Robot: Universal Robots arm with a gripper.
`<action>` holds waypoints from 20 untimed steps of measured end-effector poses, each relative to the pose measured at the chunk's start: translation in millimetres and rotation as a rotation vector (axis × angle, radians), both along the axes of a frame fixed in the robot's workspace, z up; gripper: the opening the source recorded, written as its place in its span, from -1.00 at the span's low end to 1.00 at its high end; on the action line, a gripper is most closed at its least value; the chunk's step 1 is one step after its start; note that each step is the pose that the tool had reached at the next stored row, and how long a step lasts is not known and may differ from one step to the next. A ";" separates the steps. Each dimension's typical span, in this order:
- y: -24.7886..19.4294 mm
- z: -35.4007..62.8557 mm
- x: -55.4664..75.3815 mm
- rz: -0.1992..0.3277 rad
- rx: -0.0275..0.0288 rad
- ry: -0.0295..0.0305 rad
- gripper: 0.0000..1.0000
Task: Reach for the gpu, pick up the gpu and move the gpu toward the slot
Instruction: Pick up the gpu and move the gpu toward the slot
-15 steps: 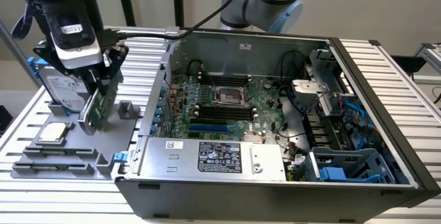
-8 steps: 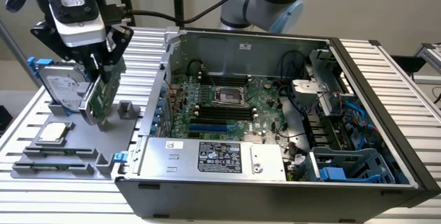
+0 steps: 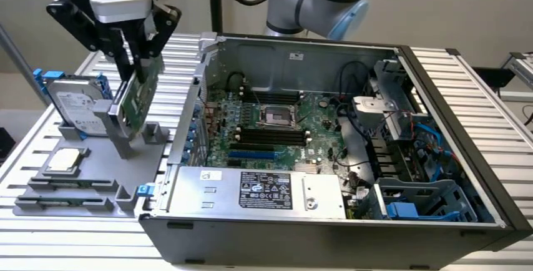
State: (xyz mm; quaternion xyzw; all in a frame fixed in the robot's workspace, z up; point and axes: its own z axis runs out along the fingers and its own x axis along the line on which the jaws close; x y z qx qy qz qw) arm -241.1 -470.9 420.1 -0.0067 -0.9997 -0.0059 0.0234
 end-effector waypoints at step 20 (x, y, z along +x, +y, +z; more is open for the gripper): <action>-4.2 16.0 90.7 0.000 0.0132 0.0240 -0.47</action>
